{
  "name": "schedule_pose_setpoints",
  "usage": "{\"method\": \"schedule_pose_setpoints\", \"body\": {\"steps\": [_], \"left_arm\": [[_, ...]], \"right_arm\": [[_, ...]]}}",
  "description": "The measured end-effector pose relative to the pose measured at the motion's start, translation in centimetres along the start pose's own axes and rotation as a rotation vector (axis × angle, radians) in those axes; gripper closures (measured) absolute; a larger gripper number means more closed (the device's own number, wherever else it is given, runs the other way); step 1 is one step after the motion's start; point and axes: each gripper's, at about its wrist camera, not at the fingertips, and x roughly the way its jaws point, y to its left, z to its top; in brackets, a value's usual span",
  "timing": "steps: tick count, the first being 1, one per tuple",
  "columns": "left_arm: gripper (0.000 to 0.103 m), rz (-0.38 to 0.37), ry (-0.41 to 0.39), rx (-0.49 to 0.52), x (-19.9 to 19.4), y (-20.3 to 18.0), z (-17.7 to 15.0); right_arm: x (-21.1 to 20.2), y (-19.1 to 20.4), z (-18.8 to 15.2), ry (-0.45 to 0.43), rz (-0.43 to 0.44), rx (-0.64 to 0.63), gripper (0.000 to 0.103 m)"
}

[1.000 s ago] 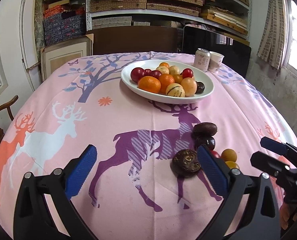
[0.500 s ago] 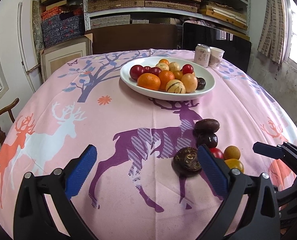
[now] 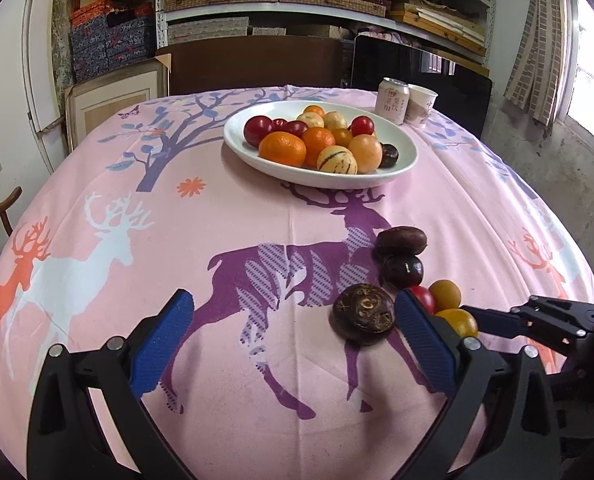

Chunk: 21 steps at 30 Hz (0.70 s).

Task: Organize fruits
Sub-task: 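Grasp a dark brown fruit with the left tool while the right tool grasps a yellow-orange fruit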

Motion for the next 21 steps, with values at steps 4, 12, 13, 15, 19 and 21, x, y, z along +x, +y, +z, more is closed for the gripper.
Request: {"method": "schedule_pose_setpoints", "body": {"steps": [4, 12, 13, 15, 19, 21], "left_arm": [[0.004, -0.011, 0.009, 0.038, 0.2, -0.8, -0.2], [0.005, -0.066, 0.014, 0.175, 0.8, -3.8, -0.9], [0.006, -0.073, 0.016, 0.200, 1.0, -4.3, -0.9], [0.040, -0.086, 0.029, 0.235, 1.6, -5.1, -0.8], [0.054, -0.191, 0.070, 0.142, 2.7, -3.5, -0.2], [0.054, -0.192, 0.075, 0.119, 2.9, -2.9, -0.2]], "right_arm": [[0.6, 0.5, -0.1, 0.021, -0.012, -0.021, 0.066], [-2.9, -5.4, -1.1, -0.091, 0.013, 0.203, 0.066], [-3.0, -6.0, -1.3, -0.094, 0.012, 0.228, 0.066], [-3.2, -6.9, -1.4, -0.098, 0.023, 0.265, 0.066], [-3.2, -6.7, -1.3, -0.103, 0.026, 0.252, 0.066], [-3.3, -6.8, -1.4, -0.107, 0.029, 0.256, 0.066]]}}
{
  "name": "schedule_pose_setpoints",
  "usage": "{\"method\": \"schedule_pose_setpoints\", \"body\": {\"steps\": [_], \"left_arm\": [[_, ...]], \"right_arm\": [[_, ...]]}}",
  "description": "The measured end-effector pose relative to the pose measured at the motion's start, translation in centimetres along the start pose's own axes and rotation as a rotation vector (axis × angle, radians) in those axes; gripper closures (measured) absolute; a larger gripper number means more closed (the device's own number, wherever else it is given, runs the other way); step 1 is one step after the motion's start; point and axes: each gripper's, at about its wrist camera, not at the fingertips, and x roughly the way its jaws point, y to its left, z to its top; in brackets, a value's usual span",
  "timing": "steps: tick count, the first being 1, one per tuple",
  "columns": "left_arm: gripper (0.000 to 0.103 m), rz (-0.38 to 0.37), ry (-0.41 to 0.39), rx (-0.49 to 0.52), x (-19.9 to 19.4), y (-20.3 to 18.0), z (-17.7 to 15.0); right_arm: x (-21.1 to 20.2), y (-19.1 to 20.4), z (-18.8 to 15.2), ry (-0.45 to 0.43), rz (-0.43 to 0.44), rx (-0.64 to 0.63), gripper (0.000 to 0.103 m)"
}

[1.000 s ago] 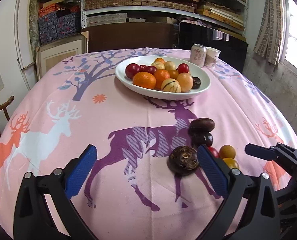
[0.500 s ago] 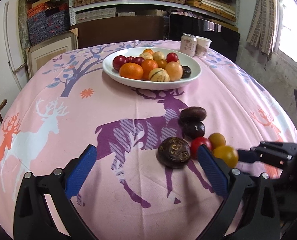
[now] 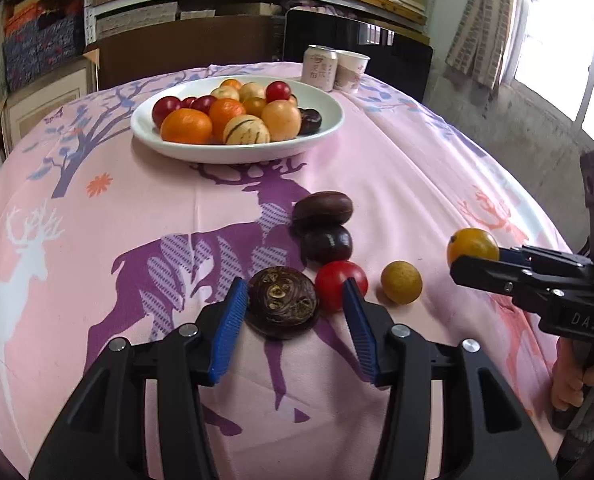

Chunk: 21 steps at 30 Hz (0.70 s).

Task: Organize fruits
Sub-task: 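Grasp a dark brown fruit with the left tool while the right tool grasps a yellow-orange fruit, then lower the dark brown and yellow-orange fruits onto the plate and open both tools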

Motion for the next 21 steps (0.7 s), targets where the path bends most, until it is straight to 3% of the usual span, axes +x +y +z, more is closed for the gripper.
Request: {"method": "schedule_pose_setpoints", "body": {"steps": [8, 11, 14, 18, 21], "left_arm": [[0.053, 0.070, 0.031, -0.013, 0.8, 1.5, 0.2], [0.053, 0.145, 0.041, -0.002, 0.8, 2.0, 0.1], [0.055, 0.131, 0.061, -0.050, 1.1, 3.0, 0.2], [0.055, 0.121, 0.063, -0.016, 1.9, 2.3, 0.8], [0.062, 0.112, 0.060, -0.026, 2.3, 2.5, 1.3]], "right_arm": [[-0.1, -0.3, 0.0, -0.002, 0.005, 0.013, 0.066], [-0.2, -0.4, 0.0, -0.003, 0.007, 0.024, 0.066], [-0.1, -0.4, 0.0, 0.001, 0.009, 0.022, 0.066], [-0.1, -0.4, 0.0, 0.002, 0.009, 0.020, 0.066], [0.0, -0.4, -0.1, 0.006, 0.008, 0.026, 0.066]]}}
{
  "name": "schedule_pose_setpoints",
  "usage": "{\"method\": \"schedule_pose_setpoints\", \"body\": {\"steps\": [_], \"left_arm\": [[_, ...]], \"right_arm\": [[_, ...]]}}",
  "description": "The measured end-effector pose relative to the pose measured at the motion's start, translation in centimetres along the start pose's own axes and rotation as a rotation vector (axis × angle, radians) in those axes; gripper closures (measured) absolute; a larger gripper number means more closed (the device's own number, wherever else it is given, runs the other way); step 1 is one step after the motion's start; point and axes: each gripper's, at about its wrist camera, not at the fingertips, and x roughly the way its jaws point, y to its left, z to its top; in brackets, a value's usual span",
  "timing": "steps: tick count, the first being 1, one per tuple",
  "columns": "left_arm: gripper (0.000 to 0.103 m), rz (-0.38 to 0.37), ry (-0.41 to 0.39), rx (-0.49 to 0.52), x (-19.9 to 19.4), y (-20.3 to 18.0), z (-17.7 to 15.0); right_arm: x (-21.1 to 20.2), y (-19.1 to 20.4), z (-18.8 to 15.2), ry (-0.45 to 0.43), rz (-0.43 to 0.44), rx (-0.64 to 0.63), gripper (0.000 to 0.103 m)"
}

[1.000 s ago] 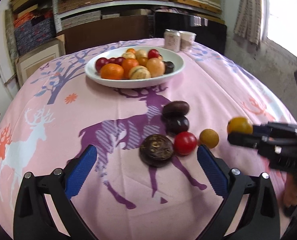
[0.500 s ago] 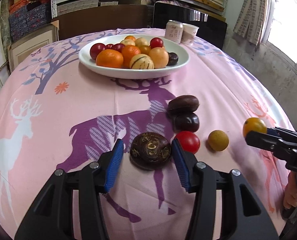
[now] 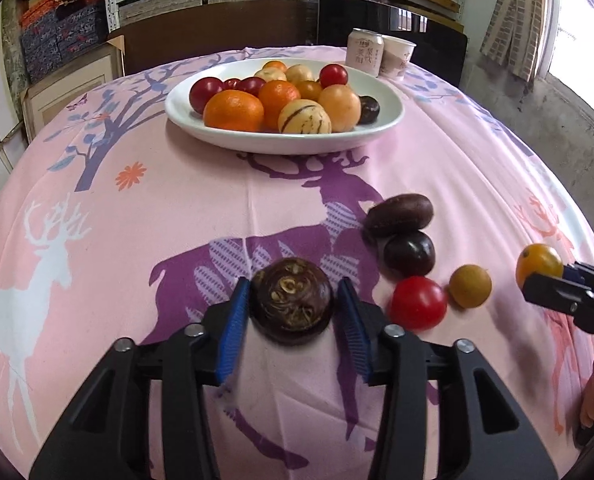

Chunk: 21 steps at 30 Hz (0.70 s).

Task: Organize fruits
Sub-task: 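Lower the dark brown and yellow-orange fruits onto the plate and open both tools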

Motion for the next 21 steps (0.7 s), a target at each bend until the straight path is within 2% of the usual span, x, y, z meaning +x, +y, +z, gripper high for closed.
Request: {"method": "schedule_pose_setpoints", "body": {"steps": [6, 10, 16, 21], "left_arm": [[0.062, -0.003, -0.041, -0.034, -1.2, 0.6, 0.2], [0.062, -0.004, -0.083, -0.042, -2.5, 1.3, 2.3], [0.062, -0.002, -0.155, -0.074, -3.0, 2.8, 8.5], [0.062, -0.002, -0.172, -0.105, -0.7, 3.8, 13.0]], "right_arm": [[-0.1, 0.0, 0.1, -0.013, 0.003, 0.002, 0.066], [-0.1, 0.2, 1.2, -0.019, 0.007, -0.010, 0.066], [0.1, 1.2, 7.2, -0.059, -0.042, -0.058, 0.066], [3.4, 0.6, 12.7, -0.072, -0.059, -0.021, 0.066]]}}
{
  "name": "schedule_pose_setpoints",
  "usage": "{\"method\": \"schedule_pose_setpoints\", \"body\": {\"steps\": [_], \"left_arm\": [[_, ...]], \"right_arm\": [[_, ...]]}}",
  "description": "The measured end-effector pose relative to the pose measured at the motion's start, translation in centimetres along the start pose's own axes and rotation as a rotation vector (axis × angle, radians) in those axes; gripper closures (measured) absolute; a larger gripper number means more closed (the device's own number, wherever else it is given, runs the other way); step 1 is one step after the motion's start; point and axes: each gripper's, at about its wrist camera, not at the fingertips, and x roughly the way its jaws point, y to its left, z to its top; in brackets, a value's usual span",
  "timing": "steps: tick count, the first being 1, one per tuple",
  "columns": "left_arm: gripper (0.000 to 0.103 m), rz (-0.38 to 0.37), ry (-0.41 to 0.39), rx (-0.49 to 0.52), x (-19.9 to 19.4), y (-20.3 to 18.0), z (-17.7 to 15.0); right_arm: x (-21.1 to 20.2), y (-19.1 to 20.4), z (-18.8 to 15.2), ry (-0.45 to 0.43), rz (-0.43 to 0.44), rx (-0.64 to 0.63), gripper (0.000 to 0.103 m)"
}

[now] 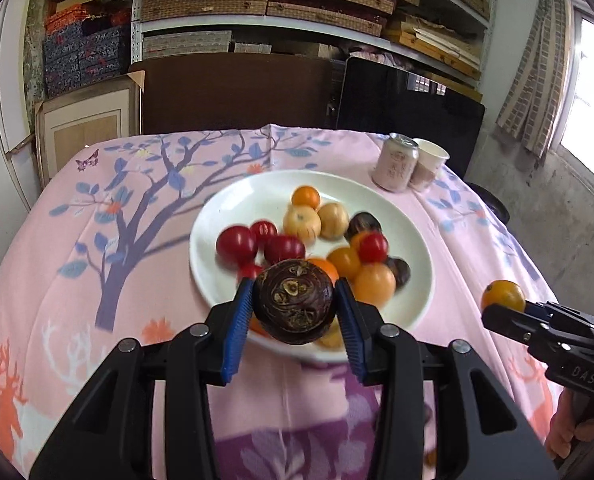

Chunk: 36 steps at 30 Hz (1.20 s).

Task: Organize fruits
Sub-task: 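Lower the dark brown and yellow-orange fruits onto the plate and open both tools, then grasp a red plum with the left tool while the right tool grasps a small olive-brown fruit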

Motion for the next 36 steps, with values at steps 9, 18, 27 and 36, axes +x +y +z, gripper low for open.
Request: {"method": "schedule_pose_setpoints", "body": {"steps": [9, 18, 27, 36], "left_arm": [[0.026, 0.005, 0.016, -0.040, 6.3, 2.0, 2.8], [0.022, -0.020, -0.004, -0.083, 5.2, 2.7, 3.0], [0.013, -0.041, 0.055, 0.015, 0.5, -0.5, -4.1], [0.013, -0.075, 0.059, 0.178, -4.8, -6.2, -12.8]], "right_arm": [[7.9, -1.2, 5.2, 0.014, -0.039, 0.038, 0.066], [6.6, -2.5, 4.5, -0.014, -0.023, 0.074, 0.045], [1.5, -2.1, -0.7, -0.027, -0.006, 0.067, 0.039], [-3.7, -2.3, -6.4, -0.072, -0.020, 0.062, 0.029]]}}
